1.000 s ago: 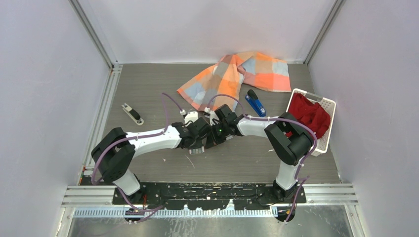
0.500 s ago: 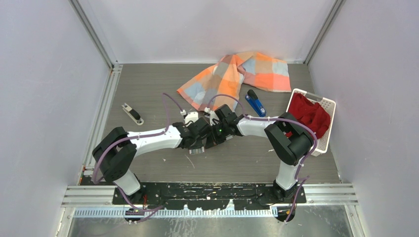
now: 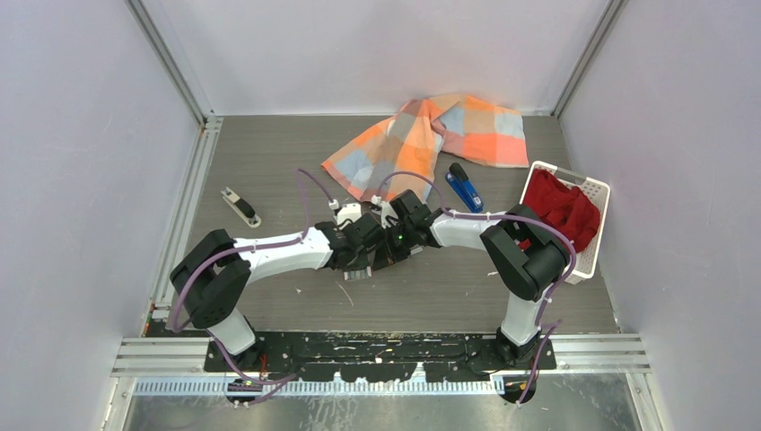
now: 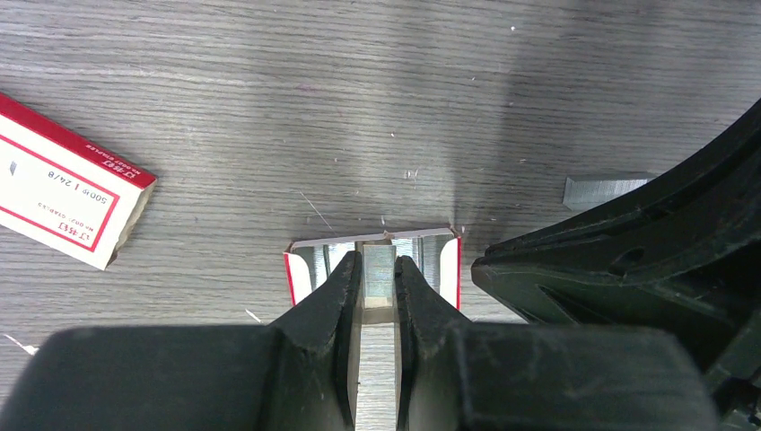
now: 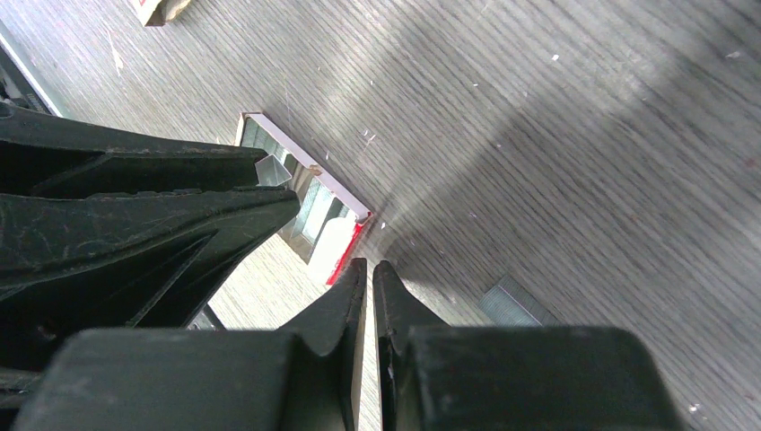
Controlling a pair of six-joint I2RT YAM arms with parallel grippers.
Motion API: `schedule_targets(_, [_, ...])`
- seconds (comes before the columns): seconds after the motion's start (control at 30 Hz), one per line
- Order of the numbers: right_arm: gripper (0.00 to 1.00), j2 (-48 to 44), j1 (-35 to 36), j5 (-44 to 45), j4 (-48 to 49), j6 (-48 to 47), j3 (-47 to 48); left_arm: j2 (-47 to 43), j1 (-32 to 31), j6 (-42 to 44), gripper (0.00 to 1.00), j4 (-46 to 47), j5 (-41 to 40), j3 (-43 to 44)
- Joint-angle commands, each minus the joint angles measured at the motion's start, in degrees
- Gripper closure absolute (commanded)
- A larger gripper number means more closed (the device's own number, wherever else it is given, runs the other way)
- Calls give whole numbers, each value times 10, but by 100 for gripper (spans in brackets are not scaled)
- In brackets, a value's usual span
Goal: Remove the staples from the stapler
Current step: Place the staple in the staple box.
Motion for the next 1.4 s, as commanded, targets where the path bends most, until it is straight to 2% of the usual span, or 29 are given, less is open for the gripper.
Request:
schedule_targets(0.0, [87,-10,-1,0,7,-8,22,0,-2,3,94,-7,-13,19])
schedule_targets(1.37, [87,-9,-1,-2,8,-11,22,-1,-2,2,82,-17,6,20])
